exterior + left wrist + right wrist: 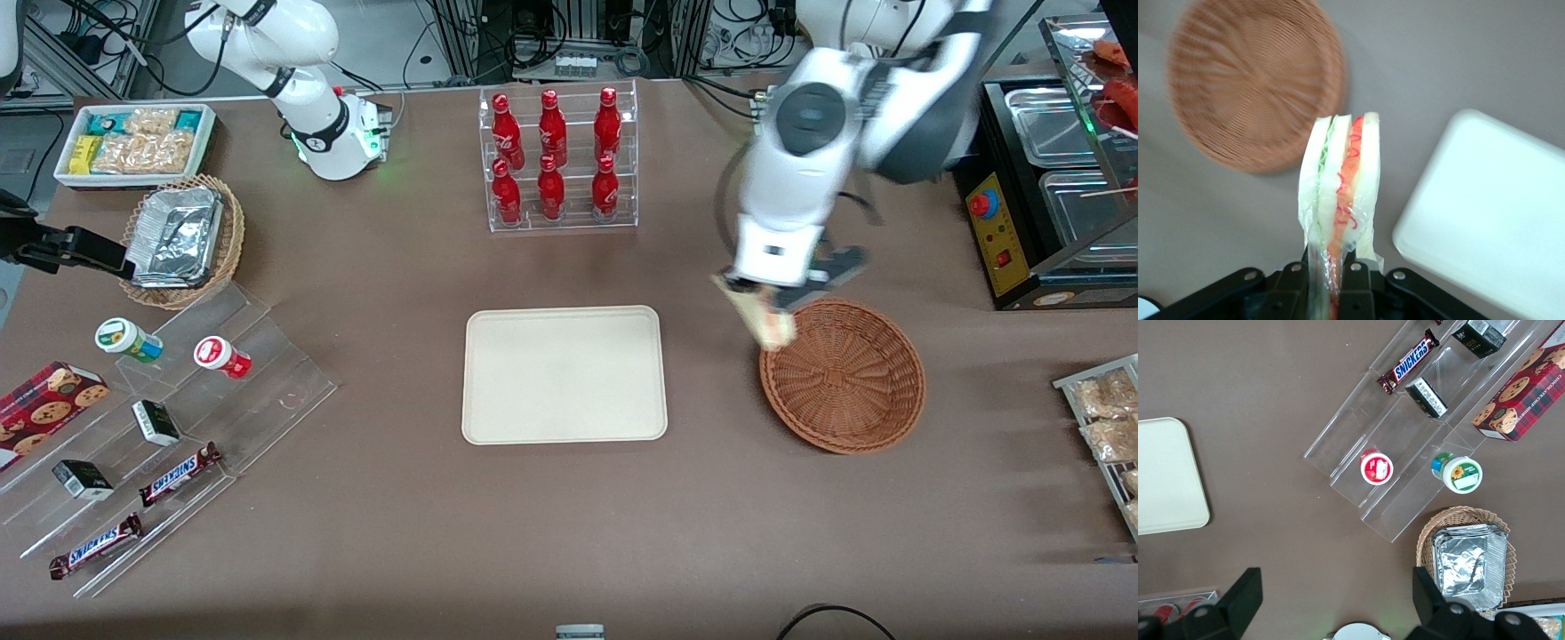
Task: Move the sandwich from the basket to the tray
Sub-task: 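Lift the sandwich and carry it over the cream tray, then lower the sandwich onto the tray and open the left gripper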
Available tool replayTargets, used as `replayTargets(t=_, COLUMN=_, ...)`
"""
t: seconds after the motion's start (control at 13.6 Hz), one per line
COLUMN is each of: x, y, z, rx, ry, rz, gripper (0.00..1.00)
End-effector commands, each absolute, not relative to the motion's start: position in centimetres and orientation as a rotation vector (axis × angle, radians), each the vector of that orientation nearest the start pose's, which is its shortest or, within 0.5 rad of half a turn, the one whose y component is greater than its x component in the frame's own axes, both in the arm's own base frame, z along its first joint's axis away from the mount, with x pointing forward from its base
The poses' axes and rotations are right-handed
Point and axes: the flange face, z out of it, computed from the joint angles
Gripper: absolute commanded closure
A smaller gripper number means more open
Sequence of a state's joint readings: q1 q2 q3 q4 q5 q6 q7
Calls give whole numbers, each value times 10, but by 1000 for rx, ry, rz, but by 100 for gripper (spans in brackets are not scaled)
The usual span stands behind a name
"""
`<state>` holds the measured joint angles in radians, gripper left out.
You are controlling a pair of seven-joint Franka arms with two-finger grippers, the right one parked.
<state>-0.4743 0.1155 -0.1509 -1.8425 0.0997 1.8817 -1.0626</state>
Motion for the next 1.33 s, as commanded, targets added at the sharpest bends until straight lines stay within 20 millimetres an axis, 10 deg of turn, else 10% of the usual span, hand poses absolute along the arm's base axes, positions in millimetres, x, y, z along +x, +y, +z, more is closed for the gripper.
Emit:
replayTargets(t=0.0, x=481, y=-432, z=415, rx=-2993, ry=-464, rz=51, gripper=100)
replayTargets(t=0.37, x=492, y=-535, z=327, rx=-3020, ry=-269, rz=79, gripper=100)
replayTargets(t=0.74, x=496, y=-553, z=254, rx=-3017, ry=-80, rz=3, gripper=100)
replayTargets(t=1.18, x=505, y=-559, z=232, rx=-3069, ry=-58, rz=-94, gripper=100)
replayTargets(t=1.25, x=506, y=-557, z=229, rx=-3059, ry=-45, rz=-106, gripper=70)
